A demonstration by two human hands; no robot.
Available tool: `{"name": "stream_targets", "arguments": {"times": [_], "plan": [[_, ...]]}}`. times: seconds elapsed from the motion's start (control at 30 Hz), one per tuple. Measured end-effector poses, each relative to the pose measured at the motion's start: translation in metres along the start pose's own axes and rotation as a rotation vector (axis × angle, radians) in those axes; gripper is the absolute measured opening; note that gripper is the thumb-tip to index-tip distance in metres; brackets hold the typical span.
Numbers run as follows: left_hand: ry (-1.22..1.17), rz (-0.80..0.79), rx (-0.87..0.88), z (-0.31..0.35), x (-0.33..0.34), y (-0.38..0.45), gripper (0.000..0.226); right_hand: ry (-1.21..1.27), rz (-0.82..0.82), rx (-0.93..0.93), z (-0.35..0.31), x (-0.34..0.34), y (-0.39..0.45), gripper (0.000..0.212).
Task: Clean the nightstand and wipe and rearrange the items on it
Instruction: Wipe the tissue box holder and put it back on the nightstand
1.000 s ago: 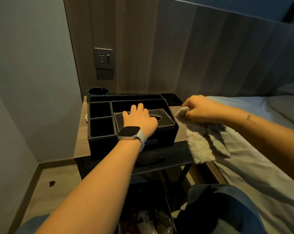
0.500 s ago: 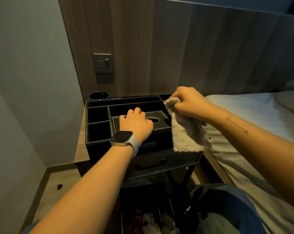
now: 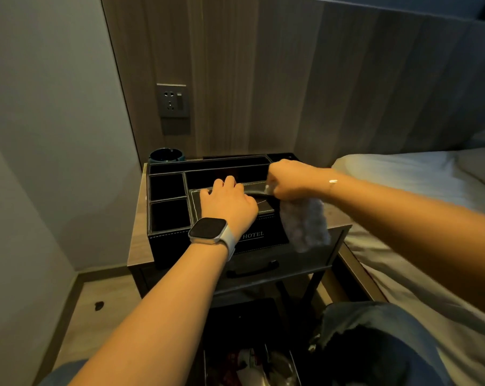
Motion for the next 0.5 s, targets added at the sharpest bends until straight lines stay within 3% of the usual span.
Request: {"name": "stream_targets", "arguments": {"times": [0.1, 0.27, 0.4, 0.5], "plan": [[-0.011, 0.005, 0.008, -0.001, 0.001, -0.001, 0.039, 0.005, -0.15, 0.015, 0.023, -0.025, -0.028, 0.014], [-0.012, -0.015, 0.003, -0.001, -0.002, -0.002, 0.042, -0.012, 0.151, 0.034, 0.012, -0.027, 0.006, 0.02], [-0.014, -0.03, -0.007, -0.002, -0.002, -0.001, 0.042, -0.221, 0.132, 0.002, -0.013, 0.008, 0.03, 0.016], [-0.006, -0.025, -0.022, 0.002, -0.002, -0.001, 0.041, -0.177, 0.112, -0.098, -0.002, 0.018, 0.007, 0.013]]}}
Point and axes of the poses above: each hand's wrist, its own y-axis towards the middle knuckle, its own x-axis out of the palm, z = x × y, the point moved 1 cm from there along y, towards the middle knuckle, and after that the axes turned 3 degrees about -y, right-handed, at the moved point
